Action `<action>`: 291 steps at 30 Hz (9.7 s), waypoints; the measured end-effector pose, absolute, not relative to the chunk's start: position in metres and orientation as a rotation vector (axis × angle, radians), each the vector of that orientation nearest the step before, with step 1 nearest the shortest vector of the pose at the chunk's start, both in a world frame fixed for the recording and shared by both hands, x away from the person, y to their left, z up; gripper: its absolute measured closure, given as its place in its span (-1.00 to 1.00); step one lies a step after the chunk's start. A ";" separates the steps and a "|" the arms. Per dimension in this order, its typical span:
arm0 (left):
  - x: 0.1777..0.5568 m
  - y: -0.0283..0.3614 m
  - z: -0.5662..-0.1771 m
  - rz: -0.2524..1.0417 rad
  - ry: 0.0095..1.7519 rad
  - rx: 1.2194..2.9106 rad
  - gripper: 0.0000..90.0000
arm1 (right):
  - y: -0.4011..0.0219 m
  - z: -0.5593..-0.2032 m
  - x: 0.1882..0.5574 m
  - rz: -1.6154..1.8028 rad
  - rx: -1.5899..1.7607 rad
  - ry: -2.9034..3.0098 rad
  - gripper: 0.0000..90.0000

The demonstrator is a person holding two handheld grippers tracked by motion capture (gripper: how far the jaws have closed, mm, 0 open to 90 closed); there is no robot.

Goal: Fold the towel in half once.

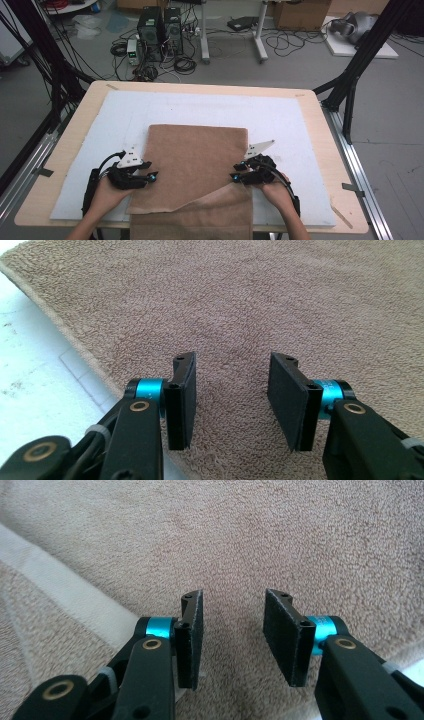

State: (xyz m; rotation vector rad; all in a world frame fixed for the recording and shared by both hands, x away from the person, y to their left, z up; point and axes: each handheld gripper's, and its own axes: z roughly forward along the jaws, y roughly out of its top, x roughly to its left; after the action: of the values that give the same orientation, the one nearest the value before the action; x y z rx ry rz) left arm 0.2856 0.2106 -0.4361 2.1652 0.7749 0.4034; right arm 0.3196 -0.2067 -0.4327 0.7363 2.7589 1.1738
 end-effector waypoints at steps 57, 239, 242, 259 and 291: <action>0.396 0.216 -0.439 0.438 1.163 2.003 0.00 | -0.230 -0.426 0.417 1.083 1.088 2.509 -0.21; 0.256 0.221 -0.432 0.399 0.714 2.136 0.94 | -0.214 -0.436 0.303 1.127 0.679 2.756 0.69; 0.245 0.224 -0.418 0.420 0.681 2.121 0.94 | -0.213 -0.429 0.299 1.140 0.660 2.769 0.68; 0.248 0.227 -0.441 0.374 0.757 2.175 0.30 | -0.209 -0.436 0.290 1.183 0.650 2.787 0.28; 0.279 0.222 -0.413 0.397 0.836 2.017 -0.26 | -0.223 -0.407 0.323 1.269 0.811 2.590 -0.52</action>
State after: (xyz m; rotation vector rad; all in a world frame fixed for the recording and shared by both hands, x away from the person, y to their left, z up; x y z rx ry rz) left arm 0.2793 0.2219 -0.4128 2.0166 0.8357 0.3972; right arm 0.3226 -0.2233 -0.4074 0.8111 2.5905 1.2693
